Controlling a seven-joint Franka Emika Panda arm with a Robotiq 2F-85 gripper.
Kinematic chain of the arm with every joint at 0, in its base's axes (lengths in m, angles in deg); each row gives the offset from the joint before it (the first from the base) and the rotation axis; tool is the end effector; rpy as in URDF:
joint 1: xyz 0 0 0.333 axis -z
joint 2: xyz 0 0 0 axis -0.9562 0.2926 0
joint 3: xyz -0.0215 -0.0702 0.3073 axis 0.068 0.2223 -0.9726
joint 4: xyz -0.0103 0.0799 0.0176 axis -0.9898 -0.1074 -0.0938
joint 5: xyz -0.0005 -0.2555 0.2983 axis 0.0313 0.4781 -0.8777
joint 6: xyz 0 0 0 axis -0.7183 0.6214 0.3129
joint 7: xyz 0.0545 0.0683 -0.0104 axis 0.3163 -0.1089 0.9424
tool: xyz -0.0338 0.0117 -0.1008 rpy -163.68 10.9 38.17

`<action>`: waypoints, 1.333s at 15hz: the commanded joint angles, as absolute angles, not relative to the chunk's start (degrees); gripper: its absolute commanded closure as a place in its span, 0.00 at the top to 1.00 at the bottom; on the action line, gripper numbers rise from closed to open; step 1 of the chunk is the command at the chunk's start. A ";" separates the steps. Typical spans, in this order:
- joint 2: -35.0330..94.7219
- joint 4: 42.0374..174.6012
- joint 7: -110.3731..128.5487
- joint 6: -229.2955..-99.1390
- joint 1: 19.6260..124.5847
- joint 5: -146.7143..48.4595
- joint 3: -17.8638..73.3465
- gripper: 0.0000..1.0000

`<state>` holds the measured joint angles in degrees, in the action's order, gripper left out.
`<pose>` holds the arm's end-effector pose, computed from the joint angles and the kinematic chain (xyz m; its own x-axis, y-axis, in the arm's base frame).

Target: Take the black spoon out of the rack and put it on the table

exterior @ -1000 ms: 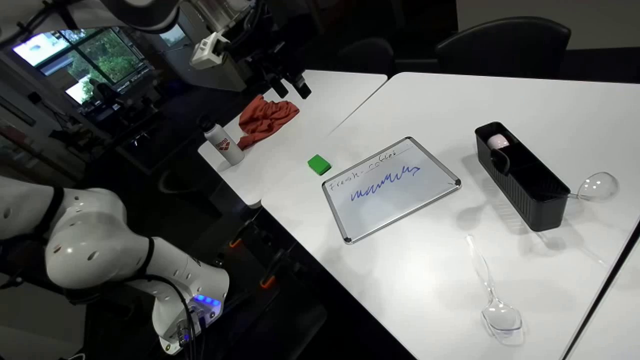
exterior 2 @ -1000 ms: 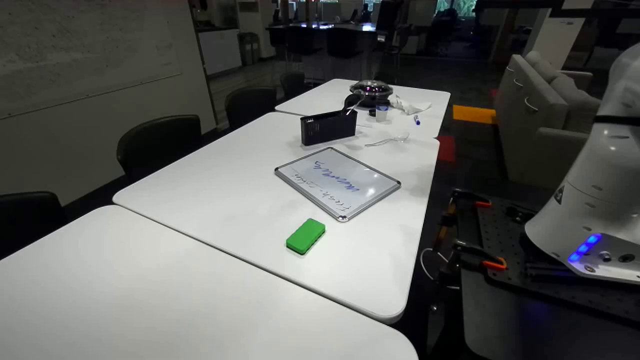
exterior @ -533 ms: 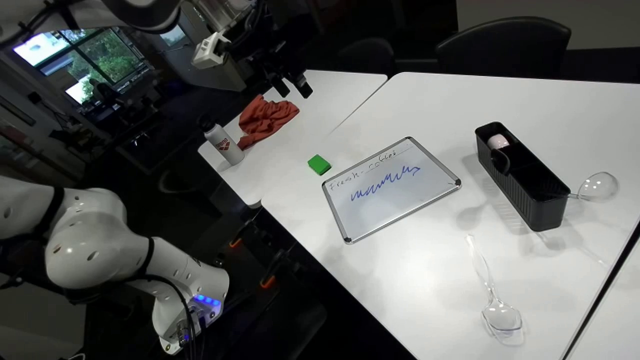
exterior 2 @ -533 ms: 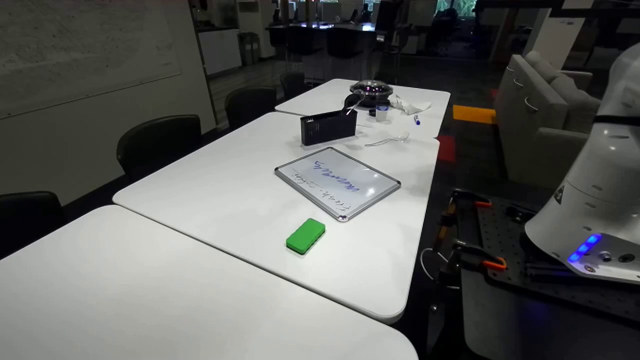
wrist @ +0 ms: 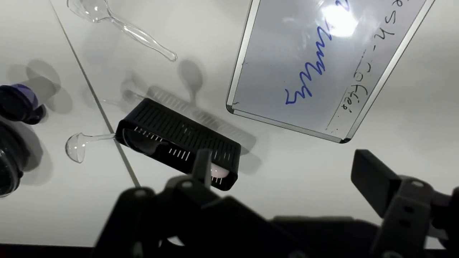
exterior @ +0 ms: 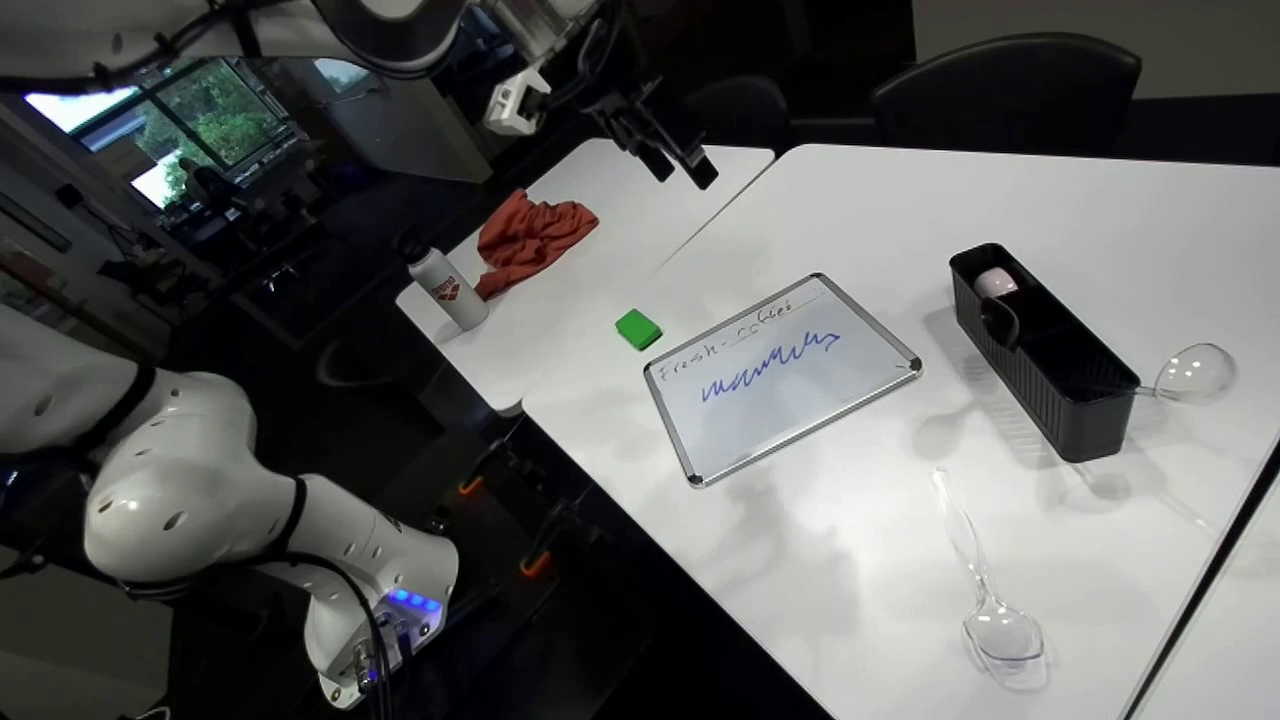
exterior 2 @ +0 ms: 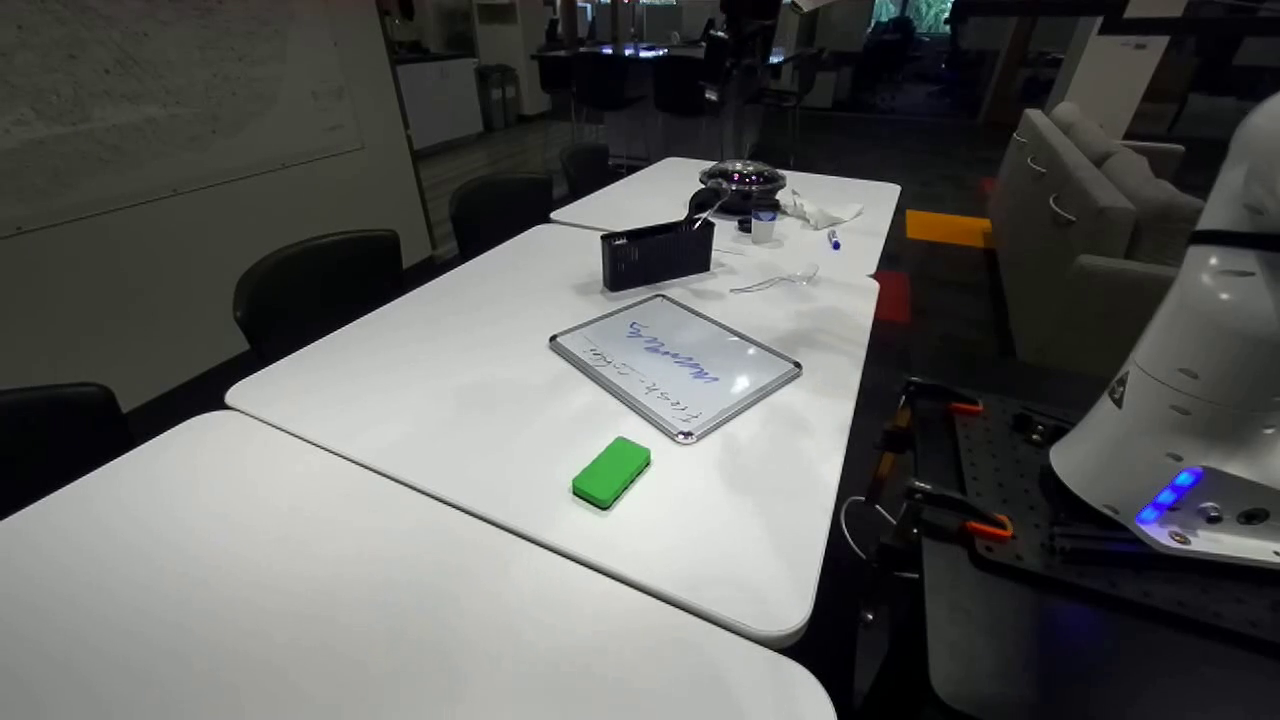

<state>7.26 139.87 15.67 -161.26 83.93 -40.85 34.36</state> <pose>0.4977 -0.2029 0.4659 0.9534 -0.2042 0.2222 -0.2423 -0.9569 0.1602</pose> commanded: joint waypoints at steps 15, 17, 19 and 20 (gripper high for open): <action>37.80 118.25 -29.57 -165.66 83.44 -31.09 45.04 1.00; 38.60 116.75 -22.38 -163.11 85.06 -32.58 44.28 1.00; 39.48 114.70 -12.63 -161.46 86.71 -33.02 43.66 1.00; 39.71 113.70 -7.99 -160.81 87.74 -33.66 43.22 1.00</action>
<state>38.47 118.03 -19.09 -164.78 85.36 -31.80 44.43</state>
